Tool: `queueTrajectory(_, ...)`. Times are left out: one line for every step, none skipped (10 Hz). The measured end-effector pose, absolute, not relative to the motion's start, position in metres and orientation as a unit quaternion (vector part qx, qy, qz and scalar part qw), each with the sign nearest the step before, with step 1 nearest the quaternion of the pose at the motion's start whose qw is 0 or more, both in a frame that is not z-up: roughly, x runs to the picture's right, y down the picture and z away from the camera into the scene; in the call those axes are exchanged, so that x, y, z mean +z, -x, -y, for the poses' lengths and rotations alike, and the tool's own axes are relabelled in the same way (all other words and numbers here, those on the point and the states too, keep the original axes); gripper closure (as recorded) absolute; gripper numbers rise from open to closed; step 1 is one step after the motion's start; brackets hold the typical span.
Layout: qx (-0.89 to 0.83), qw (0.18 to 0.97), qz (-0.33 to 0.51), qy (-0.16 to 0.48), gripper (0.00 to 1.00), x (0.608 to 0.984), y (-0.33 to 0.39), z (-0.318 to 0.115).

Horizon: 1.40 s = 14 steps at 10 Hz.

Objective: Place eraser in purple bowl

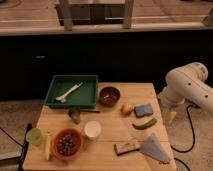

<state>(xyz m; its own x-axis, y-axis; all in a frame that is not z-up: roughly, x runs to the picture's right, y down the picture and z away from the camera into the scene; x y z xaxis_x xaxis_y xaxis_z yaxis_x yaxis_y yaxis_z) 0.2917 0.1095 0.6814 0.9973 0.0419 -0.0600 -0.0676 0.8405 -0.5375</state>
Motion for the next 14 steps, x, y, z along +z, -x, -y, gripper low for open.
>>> queueTrajectory(0.029,0.959,-0.023,0.281,0.2,0.6814,-0.2917,-0.1095)
queueTrajectory(0.029,0.959,-0.023,0.281,0.2,0.6814,-0.2917,-0.1095)
queueTrajectory(0.029,0.959,-0.023,0.281,0.2,0.6814,-0.2917,-0.1095)
queueTrajectory(0.029,0.959,-0.023,0.281,0.2,0.6814,-0.2917,-0.1095)
queueTrajectory(0.029,0.959,-0.023,0.281,0.2,0.6814,-0.2917,-0.1095)
queueTrajectory(0.029,0.959,-0.023,0.281,0.2,0.6814,-0.2917,-0.1095)
queueTrajectory(0.029,0.959,-0.023,0.281,0.2,0.6814,-0.2917,-0.1095)
queueTrajectory(0.029,0.959,-0.023,0.281,0.2,0.6814,-0.2917,-0.1095)
queueTrajectory(0.029,0.959,-0.023,0.281,0.2,0.6814,-0.2917,-0.1095)
queueTrajectory(0.029,0.959,-0.023,0.281,0.2,0.6814,-0.2917,-0.1095)
queueTrajectory(0.029,0.959,-0.023,0.281,0.2,0.6814,-0.2917,-0.1096)
queueTrajectory(0.029,0.959,-0.023,0.281,0.2,0.6814,-0.2917,-0.1095)
queueTrajectory(0.029,0.959,-0.023,0.281,0.2,0.6814,-0.2917,-0.1095)
queueTrajectory(0.028,0.959,-0.023,0.281,0.2,0.6813,-0.2917,-0.1101)
